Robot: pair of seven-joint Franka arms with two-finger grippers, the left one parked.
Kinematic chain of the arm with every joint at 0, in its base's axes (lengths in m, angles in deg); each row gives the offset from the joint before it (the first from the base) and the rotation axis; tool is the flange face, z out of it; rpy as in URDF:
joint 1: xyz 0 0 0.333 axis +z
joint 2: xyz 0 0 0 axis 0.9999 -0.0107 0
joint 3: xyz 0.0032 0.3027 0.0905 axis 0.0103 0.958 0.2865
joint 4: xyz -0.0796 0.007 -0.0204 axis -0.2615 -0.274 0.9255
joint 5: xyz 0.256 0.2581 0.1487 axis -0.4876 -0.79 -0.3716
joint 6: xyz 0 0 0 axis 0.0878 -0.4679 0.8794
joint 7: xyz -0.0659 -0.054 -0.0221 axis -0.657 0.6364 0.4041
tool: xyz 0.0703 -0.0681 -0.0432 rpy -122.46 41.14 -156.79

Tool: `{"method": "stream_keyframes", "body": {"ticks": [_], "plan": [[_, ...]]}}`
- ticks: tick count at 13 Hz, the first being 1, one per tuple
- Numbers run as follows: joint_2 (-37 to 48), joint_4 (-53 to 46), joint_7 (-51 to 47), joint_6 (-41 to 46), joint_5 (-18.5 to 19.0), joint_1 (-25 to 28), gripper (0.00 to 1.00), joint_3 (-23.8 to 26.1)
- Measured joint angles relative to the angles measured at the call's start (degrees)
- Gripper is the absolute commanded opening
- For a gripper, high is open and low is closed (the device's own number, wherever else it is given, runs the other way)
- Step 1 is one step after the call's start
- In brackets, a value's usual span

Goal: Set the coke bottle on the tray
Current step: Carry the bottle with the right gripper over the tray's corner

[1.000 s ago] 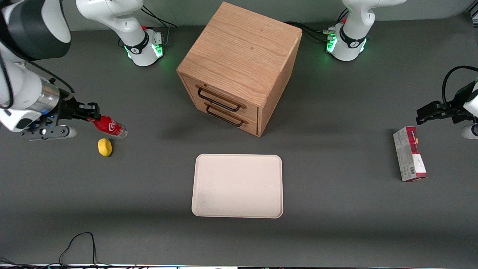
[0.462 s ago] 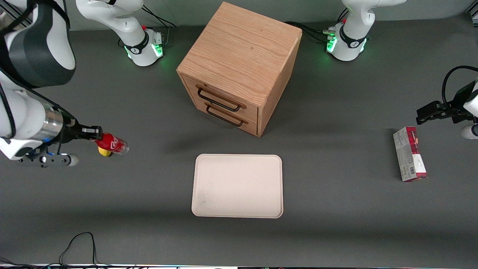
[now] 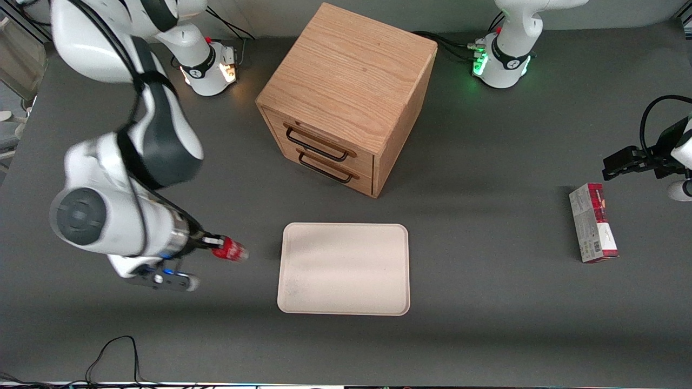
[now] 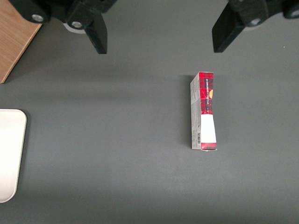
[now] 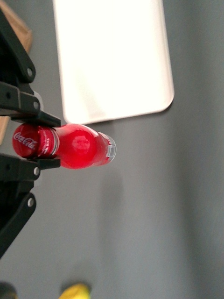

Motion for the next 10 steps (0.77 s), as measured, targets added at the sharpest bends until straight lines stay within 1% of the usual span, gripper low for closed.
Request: {"method": "stream_keyframes", "body": {"ticks": [5,7,10], "plan": [[-6.42,-1.24,-9.78,-14.91,0.0,4.04,0.0,0.49],[-8.4,-1.54,-10.84,-17.89,0.0,4.88,0.0,0.49],[-9.38,-1.67,-10.87,-19.17,0.11,4.92,0.0,0.4]]}}
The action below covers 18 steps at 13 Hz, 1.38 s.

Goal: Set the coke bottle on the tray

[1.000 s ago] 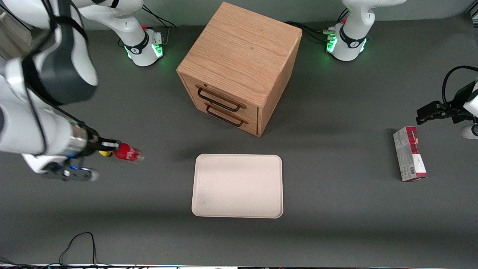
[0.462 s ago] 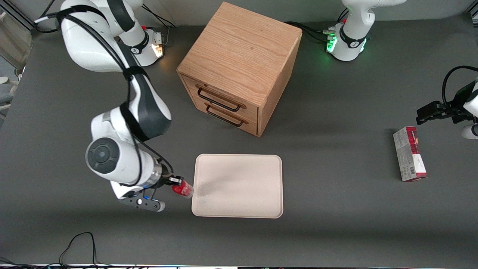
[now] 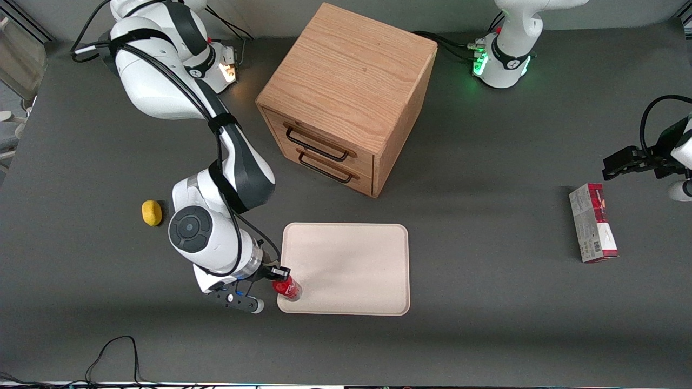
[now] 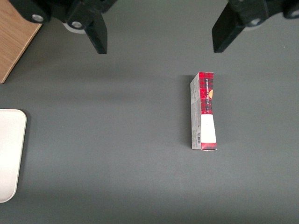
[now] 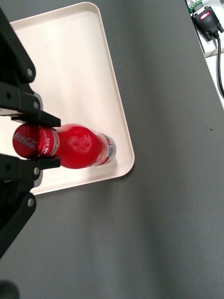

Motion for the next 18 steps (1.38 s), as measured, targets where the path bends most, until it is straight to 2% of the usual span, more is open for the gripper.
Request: {"method": "stream_keyframes", "body": {"ticks": [5,6,7,8,16,18], "plan": [[-0.96,-0.03,0.0,-0.92,0.58,0.62,0.0,0.01],[-1.25,-0.03,0.0,-0.99,0.62,0.63,0.26,0.0],[-1.42,-0.03,0.0,-1.03,0.66,0.63,0.71,-0.02],[-1.5,-0.04,0.0,-1.03,0.69,0.62,1.0,-0.05],[-1.53,-0.73,0.0,-0.91,1.92,0.61,1.0,-0.17],[-1.4,-1.39,0.58,1.93,2.97,0.53,1.0,-0.24]]}}
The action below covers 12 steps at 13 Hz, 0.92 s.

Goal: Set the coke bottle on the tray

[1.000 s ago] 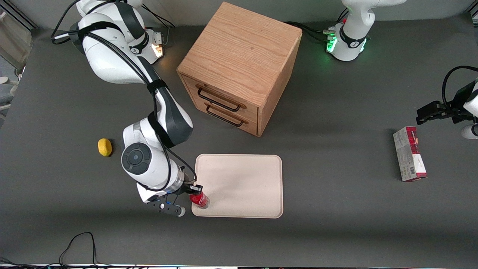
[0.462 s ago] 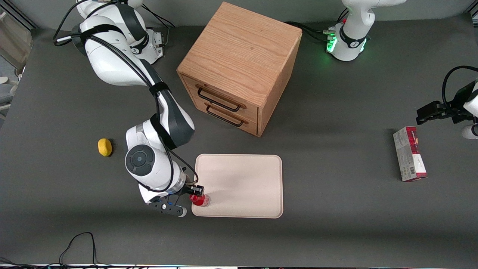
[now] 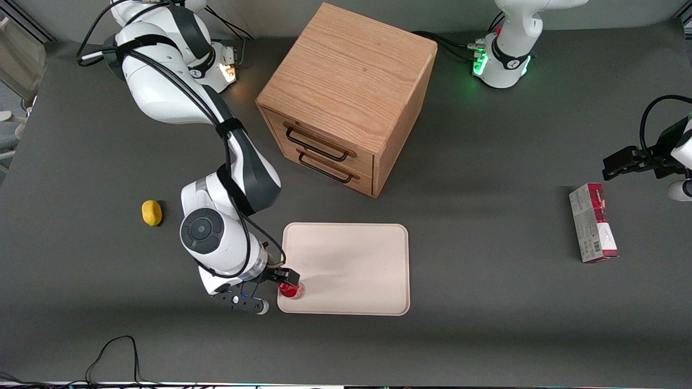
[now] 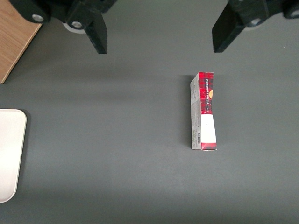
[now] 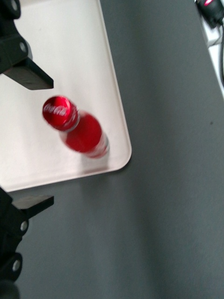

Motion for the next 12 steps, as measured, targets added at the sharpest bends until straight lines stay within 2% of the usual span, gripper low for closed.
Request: {"method": "stream_keyframes", "body": {"ticks": [3,5,9,12], "plan": [[2.93,-0.4,7.3,9.95,0.34,-1.45,1.0,-0.37],[8.64,3.78,13.73,13.5,-0.02,-4.5,1.0,-0.53],[28.2,27.55,24.36,10.31,-0.72,-10.73,1.0,-0.56],[41.69,42.98,28.15,9.26,-0.74,-11.55,1.0,-1.47]]}}
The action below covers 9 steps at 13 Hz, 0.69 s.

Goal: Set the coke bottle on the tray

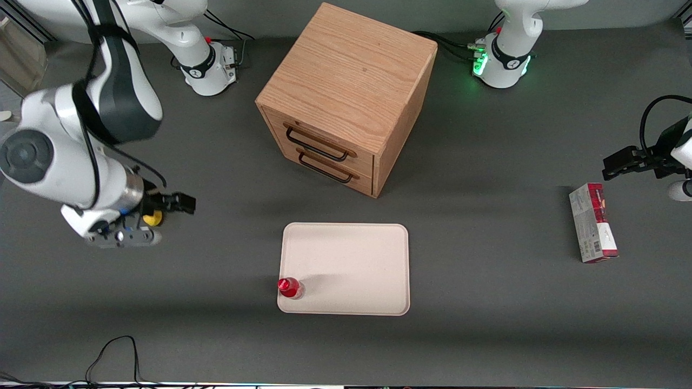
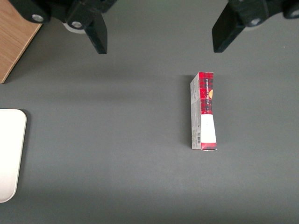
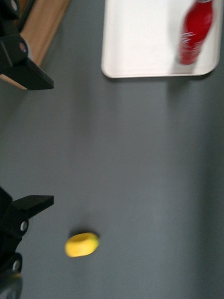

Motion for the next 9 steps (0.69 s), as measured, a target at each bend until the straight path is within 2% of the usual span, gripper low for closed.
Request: {"method": "stream_keyframes", "body": {"ticks": [4,9], "plan": [[10.45,7.16,7.97,1.69,-0.01,0.06,1.0,-4.21],[12.72,7.1,10.53,5.56,-0.35,0.09,1.0,-5.55]]}}
